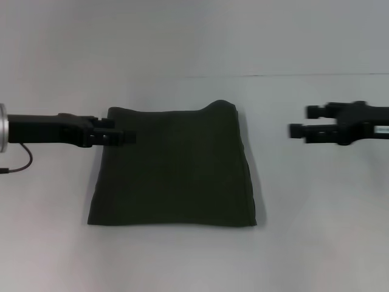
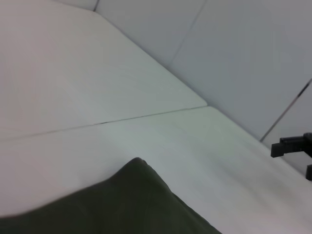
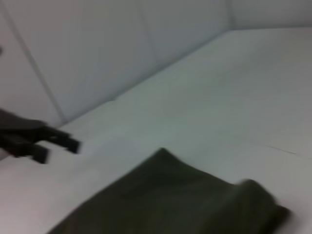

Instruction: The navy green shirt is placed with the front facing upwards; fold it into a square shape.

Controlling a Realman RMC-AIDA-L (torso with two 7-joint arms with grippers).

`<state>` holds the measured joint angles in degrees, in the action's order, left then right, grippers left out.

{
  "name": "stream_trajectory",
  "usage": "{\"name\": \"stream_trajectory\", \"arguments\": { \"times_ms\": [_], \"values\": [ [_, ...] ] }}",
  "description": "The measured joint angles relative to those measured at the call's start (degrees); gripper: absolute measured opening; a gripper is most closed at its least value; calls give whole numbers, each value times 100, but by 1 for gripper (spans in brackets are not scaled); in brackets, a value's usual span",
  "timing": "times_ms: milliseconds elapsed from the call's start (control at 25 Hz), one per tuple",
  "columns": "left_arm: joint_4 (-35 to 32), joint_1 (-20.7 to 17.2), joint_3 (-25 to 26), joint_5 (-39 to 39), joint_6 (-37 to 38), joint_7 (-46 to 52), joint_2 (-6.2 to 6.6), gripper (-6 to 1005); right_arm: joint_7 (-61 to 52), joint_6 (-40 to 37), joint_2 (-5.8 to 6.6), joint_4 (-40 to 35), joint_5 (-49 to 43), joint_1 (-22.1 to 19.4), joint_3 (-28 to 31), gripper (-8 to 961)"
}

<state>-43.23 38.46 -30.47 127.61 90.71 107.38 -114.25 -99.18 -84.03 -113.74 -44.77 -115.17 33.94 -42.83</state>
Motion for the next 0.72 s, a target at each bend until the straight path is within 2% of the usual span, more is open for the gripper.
{"name": "stream_trajectory", "arguments": {
  "times_ms": [40, 200, 280, 440, 720],
  "values": [
    [-5, 14, -64, 3, -57, -49, -2, 859, 23, 29, -83, 13, -5, 57, -64, 855],
    [-12, -41, -247, -24, -275, -390, -54, 860, 235, 564, -494, 6, -87, 135, -334, 855],
    [-3, -99, -245, -43, -295, -489, -66, 860, 274, 804, -590, 108, -94, 160, -519, 855],
    [57, -122, -229, -49, -108, -473, -66, 859, 384, 925, -613, 406, -49, 230, -761, 855],
    [77, 49, -471, -51, 393, -467, -27, 860, 429, 783, -595, 438, -34, 286, -751, 854]
  ]
}}
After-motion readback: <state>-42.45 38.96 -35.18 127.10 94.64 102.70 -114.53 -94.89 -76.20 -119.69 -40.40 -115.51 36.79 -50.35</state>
